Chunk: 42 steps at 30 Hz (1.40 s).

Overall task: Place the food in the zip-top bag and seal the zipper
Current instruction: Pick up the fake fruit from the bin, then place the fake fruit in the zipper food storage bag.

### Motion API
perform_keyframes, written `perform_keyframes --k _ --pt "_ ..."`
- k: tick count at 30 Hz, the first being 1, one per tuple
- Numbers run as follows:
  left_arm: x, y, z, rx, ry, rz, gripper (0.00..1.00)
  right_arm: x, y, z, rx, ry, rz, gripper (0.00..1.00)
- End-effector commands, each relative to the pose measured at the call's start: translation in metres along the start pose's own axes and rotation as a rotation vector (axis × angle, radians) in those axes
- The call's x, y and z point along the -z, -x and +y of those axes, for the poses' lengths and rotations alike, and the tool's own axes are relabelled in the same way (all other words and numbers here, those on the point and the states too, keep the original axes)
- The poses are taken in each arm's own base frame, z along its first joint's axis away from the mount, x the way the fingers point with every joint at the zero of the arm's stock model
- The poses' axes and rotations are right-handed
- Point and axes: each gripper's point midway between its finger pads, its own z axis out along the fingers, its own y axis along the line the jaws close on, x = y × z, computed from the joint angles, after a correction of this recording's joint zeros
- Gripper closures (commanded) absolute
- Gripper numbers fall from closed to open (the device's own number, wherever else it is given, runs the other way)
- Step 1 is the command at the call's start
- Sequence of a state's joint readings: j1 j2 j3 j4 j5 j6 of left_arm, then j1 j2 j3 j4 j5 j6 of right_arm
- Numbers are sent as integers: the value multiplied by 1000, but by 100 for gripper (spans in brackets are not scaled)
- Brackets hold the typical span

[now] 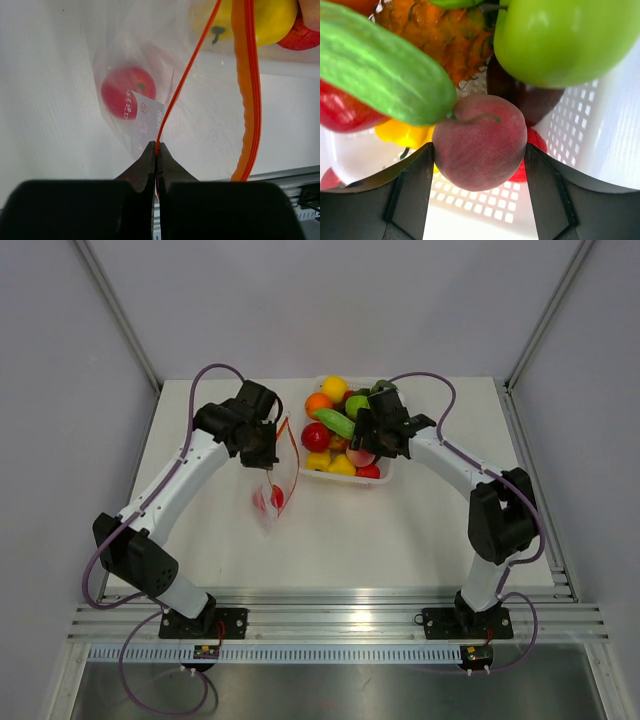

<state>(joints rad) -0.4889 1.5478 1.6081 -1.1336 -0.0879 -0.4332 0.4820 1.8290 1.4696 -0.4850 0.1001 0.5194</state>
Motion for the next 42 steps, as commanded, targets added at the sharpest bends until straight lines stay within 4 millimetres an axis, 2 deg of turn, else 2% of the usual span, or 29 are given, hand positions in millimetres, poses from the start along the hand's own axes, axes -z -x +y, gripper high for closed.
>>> perform_keyframes --k 1,8,11,12,14,18,23,24,27,31,36,42 --pt "0 13 -22 23 -97 -62 100 37 18 8 -37 67 -73 49" --pt "-18 3 -47 11 -163 -14 100 72 16 5 -47 96 -103 50" --pt "-23 1 -52 2 -168 -4 100 97 23 13 -52 153 -135 50" --pt "-23 1 -53 0 -168 -2 100 112 29 18 -55 177 -161 50" --pt "-24 2 -53 -3 -169 -4 100 136 36 32 -44 226 -196 50" --pt "-24 2 -54 -3 -172 0 100 169 40 62 -9 291 -245 50" --pt "-26 0 -56 -4 -183 9 100 191 29 107 48 391 -241 50" --pt "-27 0 -56 -3 -182 10 100 194 22 122 63 423 -229 50" --pt "-27 1 -57 -3 -186 11 100 187 5 143 91 462 -185 50" --pt "-21 2 -55 -5 -181 -1 100 167 -14 155 95 478 -120 50" --pt "-11 4 -60 -13 -215 -7 100 132 -35 153 103 434 -46 50" --pt "6 7 -69 -19 -279 -19 100 109 -44 147 118 382 -12 43"
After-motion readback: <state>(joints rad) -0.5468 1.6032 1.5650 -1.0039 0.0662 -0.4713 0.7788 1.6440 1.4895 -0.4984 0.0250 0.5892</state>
